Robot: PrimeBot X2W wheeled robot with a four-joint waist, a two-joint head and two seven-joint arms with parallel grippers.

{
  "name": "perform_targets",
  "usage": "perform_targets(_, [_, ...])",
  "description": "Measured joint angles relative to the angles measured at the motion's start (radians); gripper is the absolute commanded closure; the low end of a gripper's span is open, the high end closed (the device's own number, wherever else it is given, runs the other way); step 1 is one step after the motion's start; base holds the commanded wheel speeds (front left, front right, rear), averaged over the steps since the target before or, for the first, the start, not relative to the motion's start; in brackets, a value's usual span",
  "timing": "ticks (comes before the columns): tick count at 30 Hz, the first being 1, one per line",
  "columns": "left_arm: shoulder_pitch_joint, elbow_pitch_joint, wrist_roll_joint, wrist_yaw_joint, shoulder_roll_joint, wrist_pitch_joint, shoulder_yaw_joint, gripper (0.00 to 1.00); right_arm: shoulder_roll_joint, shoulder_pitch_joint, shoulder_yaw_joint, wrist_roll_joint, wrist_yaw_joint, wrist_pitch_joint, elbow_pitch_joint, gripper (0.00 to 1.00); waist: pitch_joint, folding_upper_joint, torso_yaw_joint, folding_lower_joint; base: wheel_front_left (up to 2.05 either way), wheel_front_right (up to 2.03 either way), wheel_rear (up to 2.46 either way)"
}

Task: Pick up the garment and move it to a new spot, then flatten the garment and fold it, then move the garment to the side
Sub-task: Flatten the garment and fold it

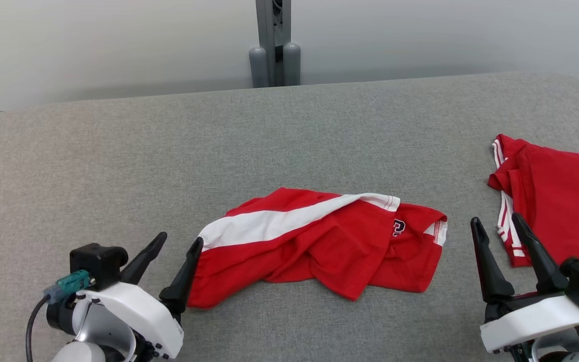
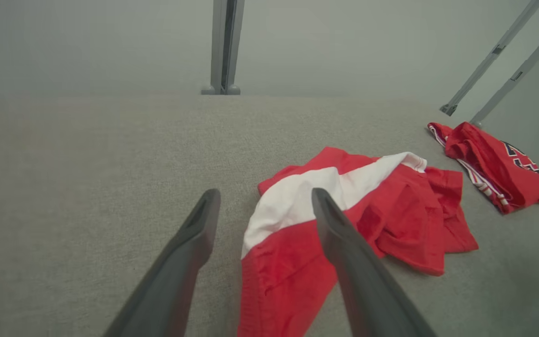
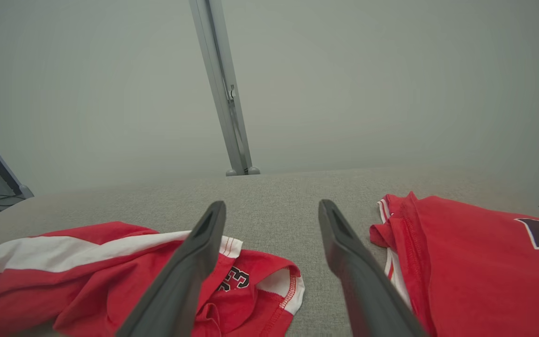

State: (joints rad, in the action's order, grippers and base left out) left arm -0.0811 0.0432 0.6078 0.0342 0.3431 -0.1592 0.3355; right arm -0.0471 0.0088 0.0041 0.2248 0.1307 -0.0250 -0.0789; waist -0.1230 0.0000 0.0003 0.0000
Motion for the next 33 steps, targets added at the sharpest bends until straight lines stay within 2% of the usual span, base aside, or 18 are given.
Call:
perform_targets(9, [-0.067,-0.164,0.082,-0.076,-0.003,-0.05,0.003,0.0,0.0,-0.008,0.008,0.013,0.0,-0.011,0.02,0.0,-0.046,0.0,-0.044,0.0001,0.0,0.0,0.0])
perform_targets(10, [-0.073,-0.176,0.084,-0.079,-0.002,-0.05,0.002,0.07,-0.001,-0.012,0.009,0.013,0.0,-0.012,0.023,0.0,-0.05,0.0,-0.048,0.0001,0.0,0.0,0.0])
perform_targets(11, [-0.077,-0.185,0.09,-0.086,-0.001,-0.049,0.001,0.19,0.0,-0.015,0.01,0.013,0.0,-0.014,0.024,0.0,-0.054,0.0,-0.052,0.0,0.0,0.0,0.0])
perform_targets(12, [-0.081,-0.191,0.09,-0.087,-0.002,-0.045,0.002,0.54,-0.001,-0.019,0.009,0.013,0.0,-0.016,0.024,0.0,-0.058,0.0,-0.054,0.0,0.0,0.0,0.0])
perform_targets(14, [-0.091,-0.201,0.092,-0.096,-0.002,-0.038,0.003,1.0,0.0,-0.02,0.007,0.016,0.0,-0.018,0.026,0.0,-0.064,0.0,-0.058,0.0001,0.0,0.0,0.0])
perform_targets(21, [-0.095,-0.212,0.096,-0.108,-0.001,-0.03,0.012,1.0,-0.001,-0.042,-0.037,0.033,0.0,-0.037,0.028,0.0,-0.07,0.0,-0.048,0.0001,0.0,0.0,0.0])
perform_targets(27, [-0.127,-0.203,0.086,-0.115,-0.003,-0.016,0.03,1.0,-0.001,-0.164,-0.066,0.047,0.0,-0.016,0.077,0.0,-0.091,0.0,-0.031,0.0,0.0,0.0,0.0])
perform_targets(29, [-0.143,-0.201,0.08,-0.12,-0.006,-0.015,0.041,1.0,-0.003,-0.217,-0.048,0.016,0.0,0.01,0.125,0.0,-0.1,0.0,-0.019,0.0,0.0,0.0,0.0])
perform_targets(33, [-0.183,-0.201,0.07,-0.131,-0.016,-0.007,0.066,1.0,-0.02,-0.294,0.031,0.034,0.0,0.049,0.219,0.0,-0.123,0.0,0.011,0.0001,0.0,0.0,0.0])
